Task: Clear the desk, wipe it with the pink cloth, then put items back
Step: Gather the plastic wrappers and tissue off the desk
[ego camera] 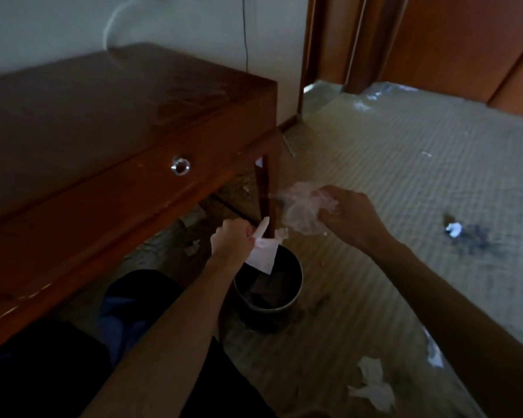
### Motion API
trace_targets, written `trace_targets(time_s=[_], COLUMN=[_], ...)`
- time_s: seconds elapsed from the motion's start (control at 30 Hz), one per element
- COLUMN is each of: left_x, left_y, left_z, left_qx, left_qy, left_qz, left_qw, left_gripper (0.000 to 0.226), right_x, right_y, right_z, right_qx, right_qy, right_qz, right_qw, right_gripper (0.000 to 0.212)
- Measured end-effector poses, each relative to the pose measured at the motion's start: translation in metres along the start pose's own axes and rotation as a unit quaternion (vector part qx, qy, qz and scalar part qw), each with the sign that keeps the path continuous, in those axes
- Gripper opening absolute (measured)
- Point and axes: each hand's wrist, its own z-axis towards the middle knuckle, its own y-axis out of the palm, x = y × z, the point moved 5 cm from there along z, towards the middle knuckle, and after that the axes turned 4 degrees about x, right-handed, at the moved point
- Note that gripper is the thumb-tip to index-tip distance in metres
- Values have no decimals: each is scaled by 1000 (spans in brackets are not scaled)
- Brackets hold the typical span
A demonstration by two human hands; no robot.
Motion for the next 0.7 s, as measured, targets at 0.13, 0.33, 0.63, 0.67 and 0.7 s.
trace_targets(time_s=[0.13, 0.33, 0.63, 0.67, 0.7], left_x=[1, -33, -50, -51, -53], left_y=[65, 86, 18, 11, 3], left_z=[26, 52, 48, 42, 36], left_qx=[-56, -138, -86, -76, -68], left_qy=[-11, -6, 68, 78, 86], left_qz=[40, 75, 35, 26, 21], left_qw=[998, 988, 993, 994, 994], left_gripper=[25, 23, 19, 17, 16], right_x=[34, 64, 89, 90, 85], right_y=[40, 135, 323, 331, 333], right_z=[3, 27, 24, 17, 8], right_qx=[-48, -173, -356, -350, -333], right_qy=[42, 52, 162, 169, 208], right_qz=[3, -54, -101, -123, -102], right_qw=[998, 982, 915, 913, 914], right_gripper=[41, 36, 61, 63, 65])
